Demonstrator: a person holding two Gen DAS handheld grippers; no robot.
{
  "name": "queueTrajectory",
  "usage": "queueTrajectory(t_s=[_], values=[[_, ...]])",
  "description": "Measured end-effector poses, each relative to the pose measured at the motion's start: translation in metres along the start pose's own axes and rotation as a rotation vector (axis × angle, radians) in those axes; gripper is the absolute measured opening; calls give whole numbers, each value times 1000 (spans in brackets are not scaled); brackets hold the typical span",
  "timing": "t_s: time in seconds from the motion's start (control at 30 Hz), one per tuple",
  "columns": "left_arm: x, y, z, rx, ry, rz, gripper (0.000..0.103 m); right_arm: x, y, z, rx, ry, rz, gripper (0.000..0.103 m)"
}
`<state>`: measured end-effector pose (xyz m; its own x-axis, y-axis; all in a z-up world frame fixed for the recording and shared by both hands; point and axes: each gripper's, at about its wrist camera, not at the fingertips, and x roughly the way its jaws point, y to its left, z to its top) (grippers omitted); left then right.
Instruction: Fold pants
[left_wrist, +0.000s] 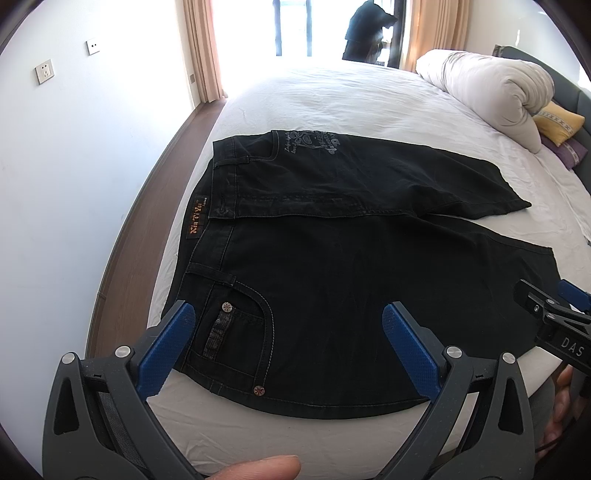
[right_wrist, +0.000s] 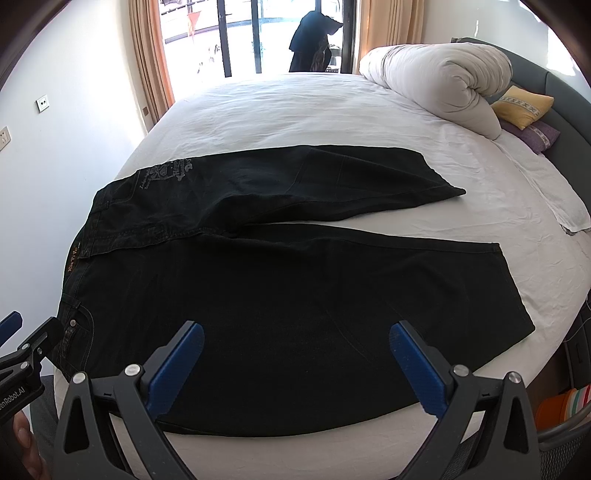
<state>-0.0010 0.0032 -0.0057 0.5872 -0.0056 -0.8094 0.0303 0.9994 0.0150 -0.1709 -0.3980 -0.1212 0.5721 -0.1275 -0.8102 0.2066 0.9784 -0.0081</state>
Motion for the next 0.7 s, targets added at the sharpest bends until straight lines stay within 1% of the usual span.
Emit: queueTrajectory(t_s=[0.7], values=[[1,1,-3,1,3,-1,103,0,1,0,-6,11,10,103]])
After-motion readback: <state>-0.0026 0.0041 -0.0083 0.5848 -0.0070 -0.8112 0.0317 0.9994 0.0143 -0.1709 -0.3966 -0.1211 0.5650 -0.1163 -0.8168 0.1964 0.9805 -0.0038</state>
